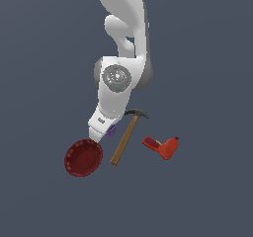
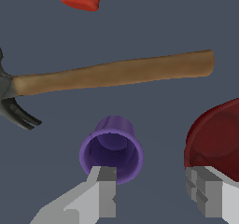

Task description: Pick up a designated object from a clutter of objects.

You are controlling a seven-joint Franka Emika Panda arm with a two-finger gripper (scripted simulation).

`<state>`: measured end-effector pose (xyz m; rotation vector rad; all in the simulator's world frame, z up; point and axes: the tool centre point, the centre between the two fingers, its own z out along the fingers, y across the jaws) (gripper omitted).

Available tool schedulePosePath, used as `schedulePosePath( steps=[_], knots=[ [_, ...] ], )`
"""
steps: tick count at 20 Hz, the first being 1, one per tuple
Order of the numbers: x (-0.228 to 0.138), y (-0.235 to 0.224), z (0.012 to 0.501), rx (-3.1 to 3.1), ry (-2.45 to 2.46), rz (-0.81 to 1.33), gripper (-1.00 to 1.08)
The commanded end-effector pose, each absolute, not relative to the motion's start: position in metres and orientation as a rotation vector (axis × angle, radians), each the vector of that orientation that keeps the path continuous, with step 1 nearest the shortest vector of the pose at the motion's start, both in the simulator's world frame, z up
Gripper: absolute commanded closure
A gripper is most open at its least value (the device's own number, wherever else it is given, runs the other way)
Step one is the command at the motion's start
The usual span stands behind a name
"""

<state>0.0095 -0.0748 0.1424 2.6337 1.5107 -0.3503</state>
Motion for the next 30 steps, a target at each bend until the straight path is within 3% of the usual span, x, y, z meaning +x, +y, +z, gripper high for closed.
schedulePosePath(
  steps=[1,30],
  knots=[
    [0.008,-0.079,0.132,2.581,1.605,-0.374,-0.2],
    [-0.004,-0.097,0.071,2.407,1.887,-0.441,-0.2]
  ],
)
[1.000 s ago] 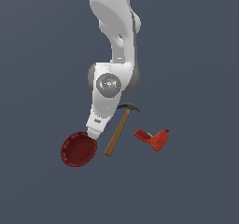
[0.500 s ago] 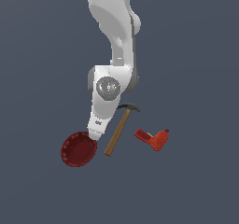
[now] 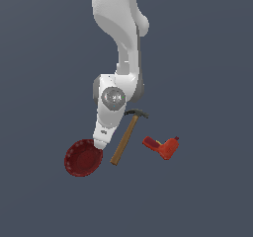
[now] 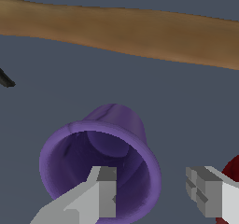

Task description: Pick up a designated object from a clutter of objects.

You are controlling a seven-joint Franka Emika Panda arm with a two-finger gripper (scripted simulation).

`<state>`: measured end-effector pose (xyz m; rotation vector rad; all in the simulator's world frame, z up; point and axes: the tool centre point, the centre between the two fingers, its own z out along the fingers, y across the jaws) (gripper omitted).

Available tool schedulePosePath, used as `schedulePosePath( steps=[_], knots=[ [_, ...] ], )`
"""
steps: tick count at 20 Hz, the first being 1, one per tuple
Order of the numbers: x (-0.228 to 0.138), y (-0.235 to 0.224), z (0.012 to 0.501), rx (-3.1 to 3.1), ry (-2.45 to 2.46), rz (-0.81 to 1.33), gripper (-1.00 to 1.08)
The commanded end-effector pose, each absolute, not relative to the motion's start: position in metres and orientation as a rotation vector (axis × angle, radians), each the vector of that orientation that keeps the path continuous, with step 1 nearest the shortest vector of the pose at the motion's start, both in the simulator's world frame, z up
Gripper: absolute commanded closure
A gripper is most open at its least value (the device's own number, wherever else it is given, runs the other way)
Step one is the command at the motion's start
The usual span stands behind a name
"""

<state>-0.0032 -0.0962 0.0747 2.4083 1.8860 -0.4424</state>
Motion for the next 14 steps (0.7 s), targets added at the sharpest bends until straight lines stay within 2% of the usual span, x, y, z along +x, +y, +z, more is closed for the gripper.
schedulePosePath(
  steps=[1,2,3,14],
  knots=[
    [-0.0042,-0.0971,0.0702,2.407,1.887,-0.441,-0.2],
    [-0.0043,-0.0972,0.0698,2.407,1.887,-0.441,-0.2],
    [-0.0043,-0.0972,0.0698,2.407,1.887,-0.441,1.08],
    [-0.0039,-0.0972,0.0704,2.407,1.887,-0.441,1.08]
  ],
)
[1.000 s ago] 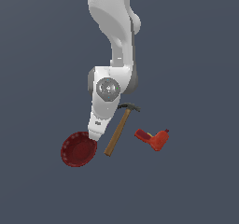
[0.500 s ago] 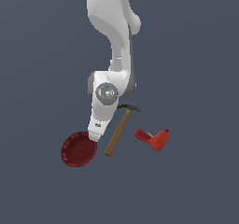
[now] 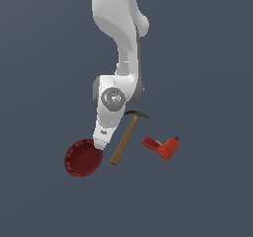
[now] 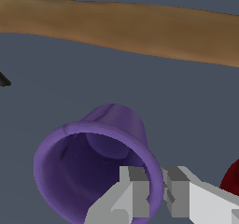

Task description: Pick up a designated object from a clutter of objects.

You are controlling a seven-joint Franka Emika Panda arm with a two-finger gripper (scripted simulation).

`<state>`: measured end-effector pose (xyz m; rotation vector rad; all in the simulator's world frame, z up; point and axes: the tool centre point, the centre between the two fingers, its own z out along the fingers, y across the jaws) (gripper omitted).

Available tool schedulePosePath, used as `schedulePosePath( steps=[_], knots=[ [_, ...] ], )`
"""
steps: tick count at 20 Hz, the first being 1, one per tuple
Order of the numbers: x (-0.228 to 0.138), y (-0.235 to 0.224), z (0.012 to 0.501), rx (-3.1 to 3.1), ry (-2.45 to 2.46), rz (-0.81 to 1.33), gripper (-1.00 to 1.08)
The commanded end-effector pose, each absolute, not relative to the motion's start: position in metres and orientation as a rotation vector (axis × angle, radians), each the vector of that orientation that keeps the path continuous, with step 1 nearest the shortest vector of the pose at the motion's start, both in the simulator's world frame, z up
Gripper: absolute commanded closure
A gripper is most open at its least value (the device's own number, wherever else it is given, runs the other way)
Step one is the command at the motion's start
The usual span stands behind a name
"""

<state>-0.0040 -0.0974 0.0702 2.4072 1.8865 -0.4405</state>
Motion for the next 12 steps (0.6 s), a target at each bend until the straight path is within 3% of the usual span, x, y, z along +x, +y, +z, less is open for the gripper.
schedulePosePath(
  steps=[1,12],
  knots=[
    [-0.004,-0.097,0.071,2.407,1.887,-0.441,1.08],
    [0.009,-0.075,0.116,2.407,1.889,-0.44,1.08]
  ],
)
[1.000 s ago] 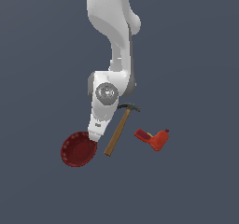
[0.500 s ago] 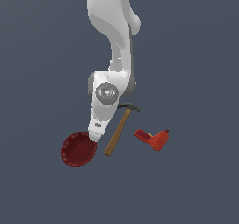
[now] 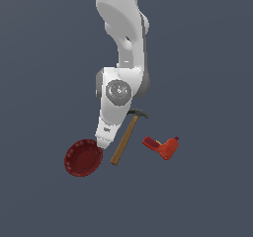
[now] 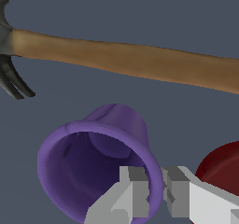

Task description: Pick up a designated object from a clutter of objects.

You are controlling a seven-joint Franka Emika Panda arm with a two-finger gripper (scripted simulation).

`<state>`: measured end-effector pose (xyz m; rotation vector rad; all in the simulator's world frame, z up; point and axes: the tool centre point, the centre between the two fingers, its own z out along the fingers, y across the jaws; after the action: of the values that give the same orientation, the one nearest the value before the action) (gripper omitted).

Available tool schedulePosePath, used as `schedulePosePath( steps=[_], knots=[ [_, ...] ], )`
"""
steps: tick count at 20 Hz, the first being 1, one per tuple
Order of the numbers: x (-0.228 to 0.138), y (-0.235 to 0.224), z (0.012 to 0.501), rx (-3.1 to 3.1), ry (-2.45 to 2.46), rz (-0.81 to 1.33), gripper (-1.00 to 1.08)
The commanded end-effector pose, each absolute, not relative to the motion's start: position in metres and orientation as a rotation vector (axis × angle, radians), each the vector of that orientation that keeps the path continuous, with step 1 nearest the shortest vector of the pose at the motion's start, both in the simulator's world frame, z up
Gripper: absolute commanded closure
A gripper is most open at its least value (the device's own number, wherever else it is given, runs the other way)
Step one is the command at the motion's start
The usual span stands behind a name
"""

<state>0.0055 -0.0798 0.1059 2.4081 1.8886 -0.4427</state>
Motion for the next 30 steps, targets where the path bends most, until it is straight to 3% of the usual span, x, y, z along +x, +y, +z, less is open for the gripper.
schedulePosePath(
  steps=[1,19,30],
  knots=[
    [0.011,-0.072,0.123,2.407,1.889,-0.44,1.08],
    [0.059,0.006,0.288,2.408,1.893,-0.438,1.08],
    [0.084,0.041,0.362,2.409,1.889,-0.44,1.08]
  ],
)
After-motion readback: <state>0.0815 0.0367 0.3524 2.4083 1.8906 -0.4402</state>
